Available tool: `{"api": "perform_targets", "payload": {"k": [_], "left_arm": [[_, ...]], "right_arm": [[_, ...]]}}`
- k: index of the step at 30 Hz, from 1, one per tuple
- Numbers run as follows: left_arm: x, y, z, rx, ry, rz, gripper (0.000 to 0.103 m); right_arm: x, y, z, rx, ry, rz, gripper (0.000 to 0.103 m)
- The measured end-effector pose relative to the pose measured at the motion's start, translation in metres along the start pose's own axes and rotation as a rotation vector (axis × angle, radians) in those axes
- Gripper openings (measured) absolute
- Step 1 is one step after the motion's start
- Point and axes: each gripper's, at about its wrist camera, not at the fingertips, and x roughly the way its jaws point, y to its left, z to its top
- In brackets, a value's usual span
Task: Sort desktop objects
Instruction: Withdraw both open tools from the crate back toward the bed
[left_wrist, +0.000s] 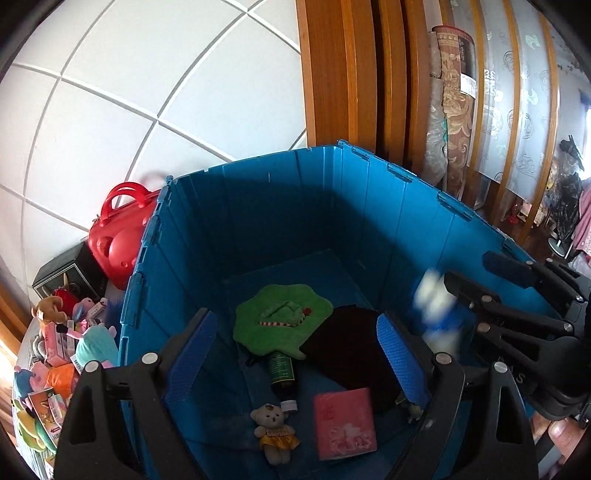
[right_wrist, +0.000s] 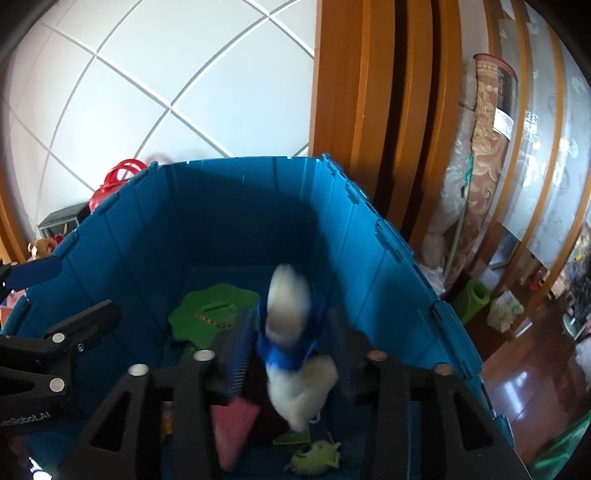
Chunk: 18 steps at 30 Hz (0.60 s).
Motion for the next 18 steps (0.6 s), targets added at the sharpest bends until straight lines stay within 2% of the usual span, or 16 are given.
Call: {"api": "perform_targets", "payload": {"k": [2, 11, 16, 18], "left_arm": [[-0.0001, -0.0006, 0.0004, 0.002, -0.001, 0.002, 0.089], [-0.0015, -0.0004, -0.0007, 0.003, -0.009, -0.007, 0.089], [-0.0061, -0.0026, -0.0016, 0.008, -0.038, 0.012, 0.089], [-0.0086, -0.0022, -0.0022, 0.002, -0.053, 0.022, 0.089]], "right_arm": [[-0.0010, 0.0019, 0.0003, -0.012, -0.003, -0.007, 0.064], [0.0005, 0.0030, 0.0013, -0.017, 0.005, -0.008, 0.074], [-0.0011, 0.0012, 0.0004, -0.001, -0.001, -0.003, 0.078], [-0.0026, -0.0005, -0.0001, 0.011, -0.009, 0.003, 0.082]]}}
